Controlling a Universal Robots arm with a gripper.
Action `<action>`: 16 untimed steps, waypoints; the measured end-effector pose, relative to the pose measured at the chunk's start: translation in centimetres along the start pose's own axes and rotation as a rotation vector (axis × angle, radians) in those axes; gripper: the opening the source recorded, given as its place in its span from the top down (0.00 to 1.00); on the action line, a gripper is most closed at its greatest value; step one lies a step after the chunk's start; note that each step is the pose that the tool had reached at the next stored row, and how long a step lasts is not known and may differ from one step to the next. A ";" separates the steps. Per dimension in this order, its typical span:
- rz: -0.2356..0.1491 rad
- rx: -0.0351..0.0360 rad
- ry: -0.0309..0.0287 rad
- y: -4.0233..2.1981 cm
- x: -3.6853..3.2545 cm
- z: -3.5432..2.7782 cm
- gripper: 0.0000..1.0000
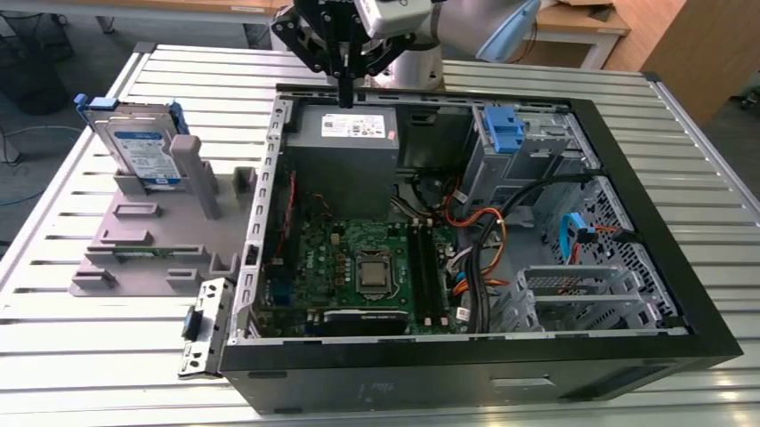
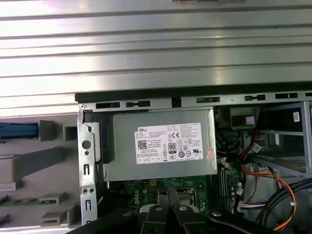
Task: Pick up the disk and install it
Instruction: 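Reach for the disk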
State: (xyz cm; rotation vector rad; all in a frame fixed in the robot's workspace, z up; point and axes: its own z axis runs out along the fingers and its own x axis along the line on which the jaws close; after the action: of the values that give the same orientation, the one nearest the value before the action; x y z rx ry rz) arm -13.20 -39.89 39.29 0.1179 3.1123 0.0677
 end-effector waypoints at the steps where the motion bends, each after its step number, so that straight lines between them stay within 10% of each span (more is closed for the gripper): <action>1: 0.000 0.0001 0.0001 -0.02 0.20 0.00 0.89; 16: 0.000 0.0001 0.0001 -0.18 2.36 0.07 0.89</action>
State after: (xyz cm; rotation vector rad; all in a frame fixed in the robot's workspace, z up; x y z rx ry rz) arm -15.57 -39.89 39.15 0.1177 3.1124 0.0675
